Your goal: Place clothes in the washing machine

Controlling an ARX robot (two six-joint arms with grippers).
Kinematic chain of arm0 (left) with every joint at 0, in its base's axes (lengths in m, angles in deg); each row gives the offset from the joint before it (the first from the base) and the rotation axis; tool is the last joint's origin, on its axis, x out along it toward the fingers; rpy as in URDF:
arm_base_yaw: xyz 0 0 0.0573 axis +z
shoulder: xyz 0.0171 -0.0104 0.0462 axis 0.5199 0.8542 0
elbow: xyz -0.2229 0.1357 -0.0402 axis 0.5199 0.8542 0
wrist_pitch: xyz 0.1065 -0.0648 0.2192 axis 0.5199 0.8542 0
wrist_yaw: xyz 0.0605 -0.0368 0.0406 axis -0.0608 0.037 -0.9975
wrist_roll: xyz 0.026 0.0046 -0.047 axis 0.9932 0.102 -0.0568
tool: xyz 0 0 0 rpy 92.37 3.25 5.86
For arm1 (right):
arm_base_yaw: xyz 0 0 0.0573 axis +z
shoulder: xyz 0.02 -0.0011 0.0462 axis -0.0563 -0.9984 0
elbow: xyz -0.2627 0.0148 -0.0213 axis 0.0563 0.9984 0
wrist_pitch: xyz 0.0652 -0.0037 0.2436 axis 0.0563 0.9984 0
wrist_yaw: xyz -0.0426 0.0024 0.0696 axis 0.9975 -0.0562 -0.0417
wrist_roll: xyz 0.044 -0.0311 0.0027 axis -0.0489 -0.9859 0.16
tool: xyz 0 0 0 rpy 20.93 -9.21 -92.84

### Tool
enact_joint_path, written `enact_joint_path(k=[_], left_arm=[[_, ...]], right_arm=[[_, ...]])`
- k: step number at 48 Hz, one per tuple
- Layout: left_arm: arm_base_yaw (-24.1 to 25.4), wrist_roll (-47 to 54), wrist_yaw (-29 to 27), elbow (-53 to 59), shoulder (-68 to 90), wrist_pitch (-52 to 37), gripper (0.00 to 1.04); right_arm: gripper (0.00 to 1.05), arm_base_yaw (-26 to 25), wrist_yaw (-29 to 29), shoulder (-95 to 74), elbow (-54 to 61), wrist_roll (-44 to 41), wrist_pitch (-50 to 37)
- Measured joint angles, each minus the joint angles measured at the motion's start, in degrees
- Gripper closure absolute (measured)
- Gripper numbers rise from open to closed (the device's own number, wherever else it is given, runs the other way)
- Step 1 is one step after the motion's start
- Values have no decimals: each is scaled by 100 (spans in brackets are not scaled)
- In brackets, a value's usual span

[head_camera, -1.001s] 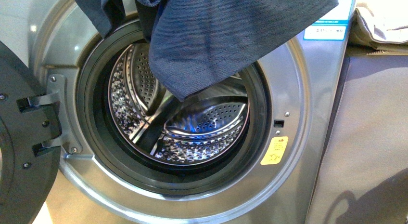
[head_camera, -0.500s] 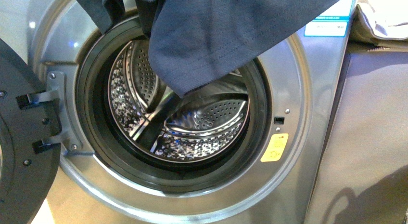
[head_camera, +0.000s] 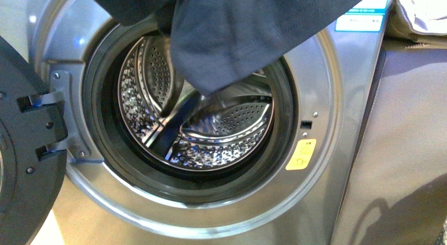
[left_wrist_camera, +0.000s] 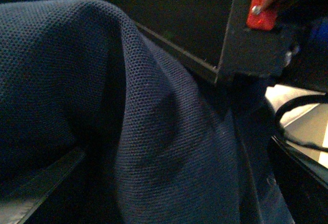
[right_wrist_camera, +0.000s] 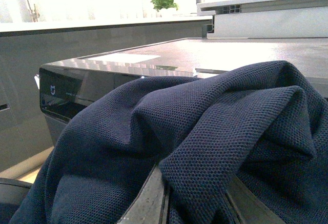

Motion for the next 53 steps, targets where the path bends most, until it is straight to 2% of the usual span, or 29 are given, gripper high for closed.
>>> enact_joint_path(k=[7, 16, 25, 32, 39, 45, 49, 53], left_arm=[[-203, -120, -321, 44, 254, -798, 6], [-413, -295, -678, 44, 525, -1226, 6], [-629, -269, -1069, -66, 817, -1259, 6], [-754, -111, -1751, -413, 1113, -1123, 6], [-804, 120, -2188, -619, 1193, -717, 7], [-791, 273, -2186, -629, 1108, -459, 28], [-763, 315, -2140, -575, 1021, -389, 39], [-678, 330, -2024, -376, 835, -380, 57]], right_arm=[[91, 0, 13, 0, 0, 0, -2], [91, -7, 24, 2, 0, -2, -2], [91, -31, 87, 2, 0, -24, -2], [91, -96, 201, 0, 0, -4, -2], [91, -157, 304, 0, 0, 22, -2], [91, -166, 326, 0, 0, 24, -2], [91, -166, 315, 0, 0, 20, -2], [91, -146, 212, 0, 0, -20, -2]])
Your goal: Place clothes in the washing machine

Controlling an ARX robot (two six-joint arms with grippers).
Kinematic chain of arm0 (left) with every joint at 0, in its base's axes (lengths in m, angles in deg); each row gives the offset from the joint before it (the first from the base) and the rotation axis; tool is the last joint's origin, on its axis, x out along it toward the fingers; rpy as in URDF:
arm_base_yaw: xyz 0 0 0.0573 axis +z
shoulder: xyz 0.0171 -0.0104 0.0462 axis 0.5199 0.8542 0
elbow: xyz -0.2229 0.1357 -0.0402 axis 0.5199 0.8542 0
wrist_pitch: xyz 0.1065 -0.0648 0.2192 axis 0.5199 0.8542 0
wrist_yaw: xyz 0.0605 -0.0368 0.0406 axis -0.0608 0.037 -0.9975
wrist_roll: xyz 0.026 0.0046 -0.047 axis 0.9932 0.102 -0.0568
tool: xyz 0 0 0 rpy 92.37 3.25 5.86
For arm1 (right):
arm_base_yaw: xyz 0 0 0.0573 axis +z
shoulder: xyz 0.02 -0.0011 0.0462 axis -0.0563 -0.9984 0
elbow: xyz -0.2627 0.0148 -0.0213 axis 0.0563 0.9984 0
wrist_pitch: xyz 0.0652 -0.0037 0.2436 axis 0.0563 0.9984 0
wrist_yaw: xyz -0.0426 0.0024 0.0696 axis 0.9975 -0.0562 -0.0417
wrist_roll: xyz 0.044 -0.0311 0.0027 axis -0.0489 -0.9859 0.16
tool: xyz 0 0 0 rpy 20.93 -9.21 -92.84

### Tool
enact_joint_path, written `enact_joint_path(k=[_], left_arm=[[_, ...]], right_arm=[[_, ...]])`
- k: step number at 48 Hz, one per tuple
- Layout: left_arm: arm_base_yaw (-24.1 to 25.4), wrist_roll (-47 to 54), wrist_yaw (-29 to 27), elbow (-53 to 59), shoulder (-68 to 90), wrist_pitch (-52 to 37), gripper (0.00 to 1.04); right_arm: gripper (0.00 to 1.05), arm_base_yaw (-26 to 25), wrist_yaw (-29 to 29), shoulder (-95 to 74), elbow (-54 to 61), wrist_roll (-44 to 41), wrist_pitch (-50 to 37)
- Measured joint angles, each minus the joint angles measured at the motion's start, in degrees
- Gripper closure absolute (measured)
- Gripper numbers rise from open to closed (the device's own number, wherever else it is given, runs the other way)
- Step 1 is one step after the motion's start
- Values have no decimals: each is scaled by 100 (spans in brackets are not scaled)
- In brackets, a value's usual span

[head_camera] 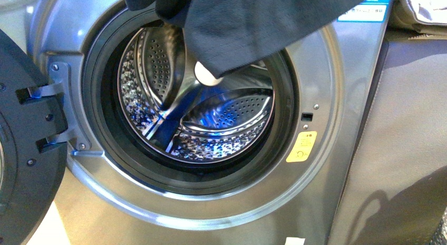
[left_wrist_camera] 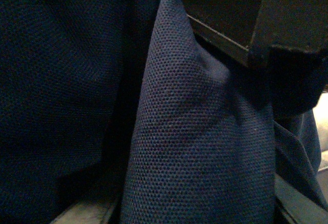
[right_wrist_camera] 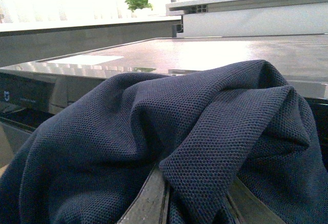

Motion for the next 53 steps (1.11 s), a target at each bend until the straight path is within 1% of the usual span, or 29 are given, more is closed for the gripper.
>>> enact_joint_path(k=[7, 8, 11, 13, 18, 22, 28, 30, 31, 32, 33, 38, 44, 53], left_arm=[[129, -15, 142, 264, -210, -63, 78], [140, -20, 151, 282, -223, -70, 79], [214, -37, 190, 369, -299, -118, 91], [256, -55, 186, 400, -317, -133, 94], [356, -90, 175, 446, -317, -144, 96], [501, -151, 149, 472, -282, -144, 97], [643, -179, 131, 459, -247, -153, 97], [671, -195, 133, 450, -234, -153, 97], [678, -197, 133, 448, -229, -153, 97], [695, -205, 133, 448, -223, -153, 97], [708, -210, 138, 448, -219, -151, 97], [754, -212, 201, 448, -219, -122, 97], [802, -192, 319, 540, -223, -79, 97], [850, -79, 555, 997, -234, 0, 97]], right_arm=[[91, 57, -72, 0, 0, -4, 0], [91, 68, -81, -2, 0, -4, 0], [91, 96, -120, -2, 0, -4, 0], [83, 105, -136, -2, 0, 0, 0], [69, 114, -175, 4, 0, 2, 0], [49, 122, -181, 35, -2, 2, 0], [23, 127, -190, 44, -7, 2, -4], [16, 127, -190, 44, -7, 2, -4], [14, 127, -190, 44, -7, 2, -4], [9, 127, -192, 44, -7, 2, -4], [6, 127, -192, 44, -7, 7, -4], [8, 127, -192, 44, -7, 15, -4], [7, 127, -192, 44, -7, 15, -4], [7, 127, -192, 44, -7, 15, -7]])
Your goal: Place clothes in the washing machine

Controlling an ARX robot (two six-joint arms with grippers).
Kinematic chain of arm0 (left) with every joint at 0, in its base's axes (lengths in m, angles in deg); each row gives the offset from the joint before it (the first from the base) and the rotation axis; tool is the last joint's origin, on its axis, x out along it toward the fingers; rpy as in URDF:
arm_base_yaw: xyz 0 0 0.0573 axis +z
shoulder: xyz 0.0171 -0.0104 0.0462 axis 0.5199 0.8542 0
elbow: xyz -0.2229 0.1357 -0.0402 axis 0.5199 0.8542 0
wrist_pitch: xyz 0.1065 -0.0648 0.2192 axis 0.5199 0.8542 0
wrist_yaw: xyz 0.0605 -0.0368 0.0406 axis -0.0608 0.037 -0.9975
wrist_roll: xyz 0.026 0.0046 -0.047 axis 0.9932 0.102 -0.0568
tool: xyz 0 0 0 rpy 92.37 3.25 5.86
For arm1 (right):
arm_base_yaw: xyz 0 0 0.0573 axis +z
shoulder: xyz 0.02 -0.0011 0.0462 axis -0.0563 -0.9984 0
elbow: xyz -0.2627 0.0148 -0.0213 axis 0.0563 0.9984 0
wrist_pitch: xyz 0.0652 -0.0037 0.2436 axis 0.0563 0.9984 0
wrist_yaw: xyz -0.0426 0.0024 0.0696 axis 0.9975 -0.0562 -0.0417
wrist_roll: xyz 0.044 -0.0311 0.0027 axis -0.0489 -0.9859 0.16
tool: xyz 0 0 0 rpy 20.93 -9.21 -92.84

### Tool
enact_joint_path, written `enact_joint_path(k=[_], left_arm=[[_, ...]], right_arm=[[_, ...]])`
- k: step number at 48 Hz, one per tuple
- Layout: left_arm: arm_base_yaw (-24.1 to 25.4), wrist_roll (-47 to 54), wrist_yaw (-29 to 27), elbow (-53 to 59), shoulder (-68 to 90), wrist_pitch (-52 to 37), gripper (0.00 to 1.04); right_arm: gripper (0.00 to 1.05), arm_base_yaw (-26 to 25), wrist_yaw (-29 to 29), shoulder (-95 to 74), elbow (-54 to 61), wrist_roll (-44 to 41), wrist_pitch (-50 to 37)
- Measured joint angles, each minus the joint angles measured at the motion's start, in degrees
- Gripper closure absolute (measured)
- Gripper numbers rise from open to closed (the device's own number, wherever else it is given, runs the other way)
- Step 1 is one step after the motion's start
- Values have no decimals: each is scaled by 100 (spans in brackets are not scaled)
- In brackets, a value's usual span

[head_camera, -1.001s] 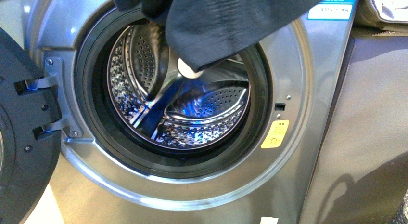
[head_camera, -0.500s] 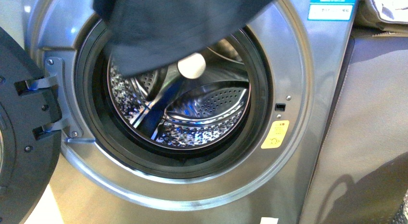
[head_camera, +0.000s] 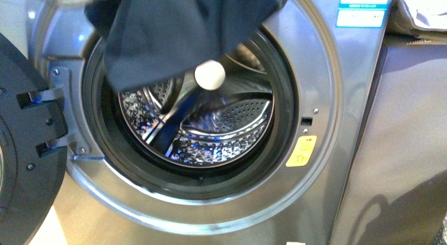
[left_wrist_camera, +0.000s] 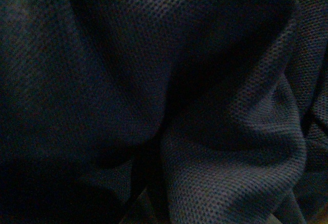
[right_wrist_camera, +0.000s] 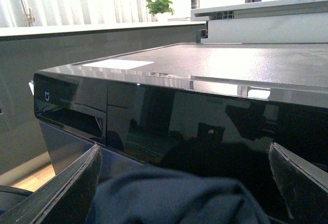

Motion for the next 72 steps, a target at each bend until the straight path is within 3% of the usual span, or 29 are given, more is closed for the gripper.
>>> enact_joint_path(k=[14, 37, 62, 72], left_arm=[[57, 195, 201, 774, 0, 26, 97], [278, 164, -13, 824, 1292, -573, 97], [411, 597, -422, -667, 2955, -1432, 97], [313, 702, -603, -1849, 3866, -994, 97]], right_arm=[[7, 0, 2, 0, 0, 0, 0], [7, 0, 2, 0, 0, 0, 0], [7, 0, 2, 0, 0, 0, 0], [7, 0, 2, 0, 0, 0, 0]])
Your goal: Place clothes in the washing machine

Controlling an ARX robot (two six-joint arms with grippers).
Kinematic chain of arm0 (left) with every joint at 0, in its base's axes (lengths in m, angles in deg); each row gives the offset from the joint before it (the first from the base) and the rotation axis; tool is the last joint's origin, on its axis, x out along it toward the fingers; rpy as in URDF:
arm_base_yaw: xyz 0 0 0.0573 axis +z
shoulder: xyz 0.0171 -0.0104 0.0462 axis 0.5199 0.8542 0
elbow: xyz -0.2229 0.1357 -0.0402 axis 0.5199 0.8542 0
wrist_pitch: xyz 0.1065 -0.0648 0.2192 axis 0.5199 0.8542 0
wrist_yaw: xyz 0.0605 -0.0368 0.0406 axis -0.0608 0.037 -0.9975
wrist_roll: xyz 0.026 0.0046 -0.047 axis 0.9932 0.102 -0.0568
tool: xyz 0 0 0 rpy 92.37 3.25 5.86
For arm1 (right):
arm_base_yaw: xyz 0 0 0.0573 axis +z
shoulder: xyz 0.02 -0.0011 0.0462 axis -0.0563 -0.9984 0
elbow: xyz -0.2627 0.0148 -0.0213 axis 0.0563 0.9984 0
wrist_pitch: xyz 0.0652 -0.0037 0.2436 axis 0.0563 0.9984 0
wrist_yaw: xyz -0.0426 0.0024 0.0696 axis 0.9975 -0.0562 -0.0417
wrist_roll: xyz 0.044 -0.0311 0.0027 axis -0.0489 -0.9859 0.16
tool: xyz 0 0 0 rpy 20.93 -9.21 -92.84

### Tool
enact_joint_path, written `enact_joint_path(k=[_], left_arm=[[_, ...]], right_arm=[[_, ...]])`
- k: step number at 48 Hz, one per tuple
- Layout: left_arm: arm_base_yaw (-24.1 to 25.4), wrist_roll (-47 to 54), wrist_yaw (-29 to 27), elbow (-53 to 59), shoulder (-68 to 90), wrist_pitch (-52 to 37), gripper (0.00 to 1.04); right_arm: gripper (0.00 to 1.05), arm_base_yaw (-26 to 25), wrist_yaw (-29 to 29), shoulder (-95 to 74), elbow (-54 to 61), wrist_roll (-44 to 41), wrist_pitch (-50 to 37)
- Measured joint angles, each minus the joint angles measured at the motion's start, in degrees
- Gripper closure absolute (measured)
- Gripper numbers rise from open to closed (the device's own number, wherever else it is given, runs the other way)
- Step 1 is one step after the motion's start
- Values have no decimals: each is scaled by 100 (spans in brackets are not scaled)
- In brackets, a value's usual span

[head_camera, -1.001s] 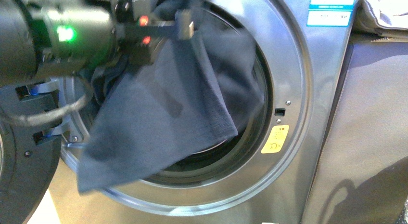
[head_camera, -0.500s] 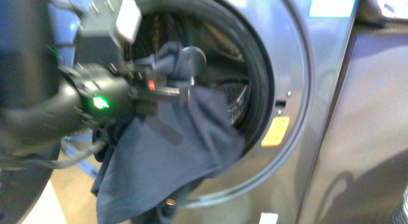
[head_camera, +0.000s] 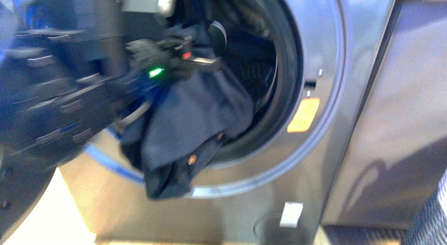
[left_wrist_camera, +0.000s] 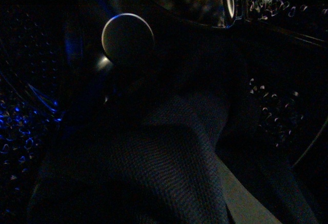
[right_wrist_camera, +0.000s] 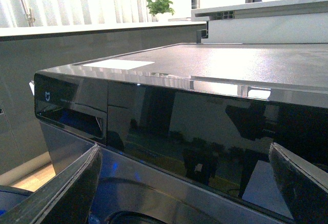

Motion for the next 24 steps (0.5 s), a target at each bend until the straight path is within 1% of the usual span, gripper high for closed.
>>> enact_joint_path(k=[14, 19, 24], left_arm=[[90, -4, -146, -1711, 1040, 723, 97], [223, 17, -267, -2450, 1545, 999, 97], [337, 61, -501, -3108, 2044, 1012, 97]], right_arm=[[7, 0, -2, 0, 0, 0, 0], [7, 0, 0, 0, -2, 0, 0], [7, 0, 0, 0, -2, 0, -2]])
